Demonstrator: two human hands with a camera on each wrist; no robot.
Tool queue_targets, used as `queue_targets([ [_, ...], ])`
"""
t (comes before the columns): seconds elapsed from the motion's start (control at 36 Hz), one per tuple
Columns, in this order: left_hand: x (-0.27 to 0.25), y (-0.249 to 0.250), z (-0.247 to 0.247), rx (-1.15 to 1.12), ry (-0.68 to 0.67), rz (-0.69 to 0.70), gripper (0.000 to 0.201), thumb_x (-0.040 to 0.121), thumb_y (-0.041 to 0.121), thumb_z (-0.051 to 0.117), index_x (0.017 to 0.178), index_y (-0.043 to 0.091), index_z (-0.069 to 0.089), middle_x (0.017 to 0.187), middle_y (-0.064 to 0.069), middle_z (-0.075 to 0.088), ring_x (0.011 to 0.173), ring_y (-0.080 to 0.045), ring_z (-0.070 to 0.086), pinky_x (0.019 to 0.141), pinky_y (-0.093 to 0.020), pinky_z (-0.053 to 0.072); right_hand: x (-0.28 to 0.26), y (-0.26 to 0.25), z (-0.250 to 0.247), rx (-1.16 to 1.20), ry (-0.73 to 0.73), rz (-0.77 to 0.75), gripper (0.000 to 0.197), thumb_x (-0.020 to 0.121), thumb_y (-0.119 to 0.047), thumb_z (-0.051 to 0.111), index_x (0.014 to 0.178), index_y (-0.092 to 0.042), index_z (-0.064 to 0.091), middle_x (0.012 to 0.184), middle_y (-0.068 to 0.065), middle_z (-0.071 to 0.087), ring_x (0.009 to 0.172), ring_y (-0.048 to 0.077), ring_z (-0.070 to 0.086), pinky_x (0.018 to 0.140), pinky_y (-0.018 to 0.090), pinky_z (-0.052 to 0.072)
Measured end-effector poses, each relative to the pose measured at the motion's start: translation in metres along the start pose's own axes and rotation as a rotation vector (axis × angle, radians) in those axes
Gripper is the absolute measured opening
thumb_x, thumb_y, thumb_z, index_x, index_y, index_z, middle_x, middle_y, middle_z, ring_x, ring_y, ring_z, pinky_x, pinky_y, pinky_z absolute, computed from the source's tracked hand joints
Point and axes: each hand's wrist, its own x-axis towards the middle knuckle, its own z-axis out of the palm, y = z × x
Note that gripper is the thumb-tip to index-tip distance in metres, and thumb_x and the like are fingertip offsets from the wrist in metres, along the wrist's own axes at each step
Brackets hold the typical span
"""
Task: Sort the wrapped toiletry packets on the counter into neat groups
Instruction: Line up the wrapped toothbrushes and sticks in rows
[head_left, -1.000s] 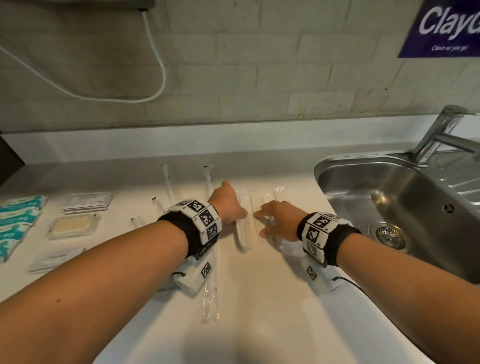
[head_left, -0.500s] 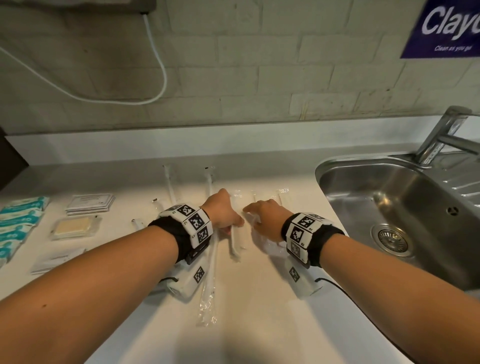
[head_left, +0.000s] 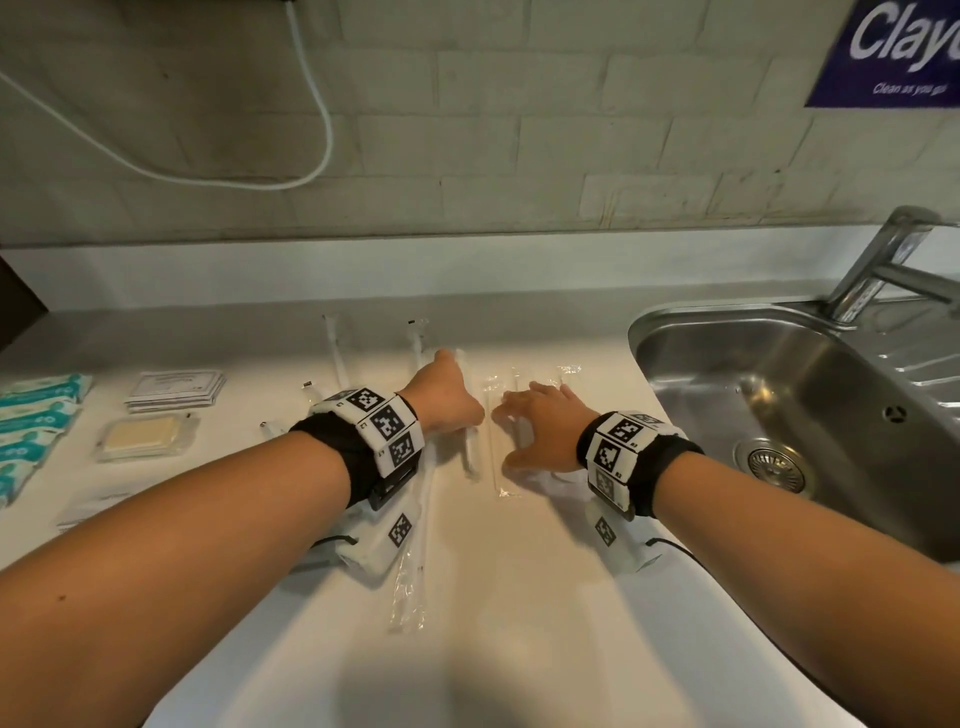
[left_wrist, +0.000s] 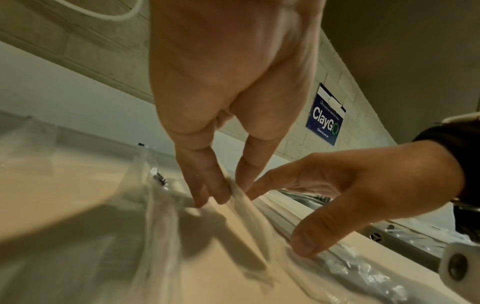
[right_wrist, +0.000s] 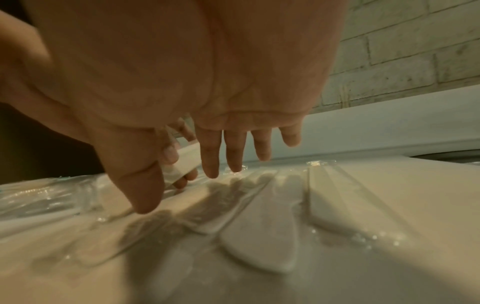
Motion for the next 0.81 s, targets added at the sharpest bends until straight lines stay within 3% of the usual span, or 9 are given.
queue_targets([
  [0.06, 0.000, 0.002, 0.001, 0.056, 0.002, 0.023, 0.086, 0.081, 0.007, 0.068, 0.149, 0.006, 0.016, 0.093, -0.006, 0.057, 0.085, -0.020, 0.058, 0.074, -0.033, 0.052, -0.001, -0.002, 0.000, 0.004, -0.004, -0.003, 0.067, 0.082, -0.045, 0.065, 0.142, -0.025, 0.043, 0.150, -0.002, 0.039, 0.138, 0.025, 0.034, 0.116, 0.045, 0.023],
  [0.14, -0.001, 0.001, 0.005, 0.089, 0.004, 0.053, 0.089, 0.079, 0.006, 0.074, 0.149, 0.008, 0.018, 0.104, -0.009, 0.058, 0.091, -0.021, 0.057, 0.079, -0.031, 0.052, -0.002, -0.008, -0.001, 0.066, -0.068, 0.021, 0.061, 0.084, -0.037, 0.065, 0.138, -0.017, 0.046, 0.143, 0.001, 0.045, 0.130, 0.025, 0.045, 0.108, 0.039, 0.039],
  [0.19, -0.003, -0.002, 0.007, 0.097, 0.011, 0.063, 0.092, 0.077, 0.008, 0.078, 0.149, 0.010, 0.021, 0.115, -0.011, 0.057, 0.099, -0.023, 0.056, 0.083, -0.031, 0.051, -0.003, -0.012, 0.000, 0.106, -0.079, 0.047, 0.058, 0.084, -0.033, 0.066, 0.136, -0.015, 0.048, 0.140, 0.003, 0.049, 0.125, 0.025, 0.049, 0.103, 0.037, 0.043],
  [0.25, -0.006, -0.004, 0.008, 0.125, 0.033, 0.077, 0.087, 0.075, 0.012, 0.081, 0.145, 0.011, 0.029, 0.120, -0.011, 0.056, 0.099, -0.022, 0.055, 0.079, -0.029, 0.048, -0.004, -0.016, 0.000, 0.129, -0.064, 0.061, 0.059, 0.082, -0.032, 0.067, 0.136, -0.015, 0.048, 0.135, 0.004, 0.052, 0.118, 0.024, 0.053, 0.098, 0.035, 0.046],
  [0.31, -0.010, -0.007, 0.008, 0.170, 0.056, 0.094, 0.079, 0.073, 0.018, 0.083, 0.138, 0.011, 0.038, 0.123, -0.009, 0.053, 0.100, -0.022, 0.054, 0.076, -0.028, 0.044, -0.003, -0.018, 0.000, 0.142, -0.062, 0.066, 0.061, 0.082, -0.030, 0.068, 0.137, -0.014, 0.047, 0.133, 0.004, 0.053, 0.116, 0.024, 0.054, 0.097, 0.034, 0.047],
  [0.39, -0.015, -0.013, 0.009, 0.233, 0.090, 0.113, 0.070, 0.072, 0.028, 0.083, 0.130, 0.015, 0.046, 0.130, -0.008, 0.043, 0.117, -0.026, 0.048, 0.086, -0.033, 0.046, -0.002, -0.021, 0.001, 0.131, -0.050, 0.066, 0.064, 0.080, -0.031, 0.070, 0.138, -0.018, 0.046, 0.136, 0.003, 0.049, 0.123, 0.025, 0.049, 0.100, 0.037, 0.045],
  [0.53, -0.030, -0.020, 0.009, 0.404, 0.143, 0.322, 0.064, 0.078, 0.043, 0.072, 0.135, 0.023, 0.049, 0.133, 0.001, 0.046, 0.125, -0.023, 0.033, 0.100, -0.038, 0.038, -0.004, -0.017, 0.000, 0.060, 0.006, 0.121, 0.075, 0.084, -0.043, 0.065, 0.148, -0.023, 0.032, 0.155, 0.004, 0.029, 0.143, 0.028, 0.024, 0.113, 0.048, 0.031],
  [0.67, -0.042, -0.025, 0.009, 0.586, -0.019, 0.422, 0.065, 0.082, 0.061, 0.060, 0.138, 0.029, 0.048, 0.134, 0.003, 0.050, 0.123, -0.022, 0.036, 0.102, -0.041, 0.032, -0.008, -0.006, -0.006, 0.033, 0.004, 0.330, 0.059, 0.091, -0.038, 0.052, 0.141, -0.011, 0.037, 0.143, 0.010, 0.040, 0.133, 0.030, 0.034, 0.106, 0.045, 0.039],
  [0.81, -0.043, -0.020, 0.019, 0.571, -0.089, 0.535, 0.057, 0.090, 0.058, 0.051, 0.140, 0.033, 0.046, 0.141, 0.001, 0.047, 0.126, -0.023, 0.036, 0.103, -0.041, 0.034, -0.011, 0.001, -0.003, -0.006, -0.014, 0.440, 0.070, 0.086, -0.037, 0.063, 0.141, -0.005, 0.035, 0.138, 0.011, 0.040, 0.130, 0.029, 0.035, 0.108, 0.041, 0.038],
])
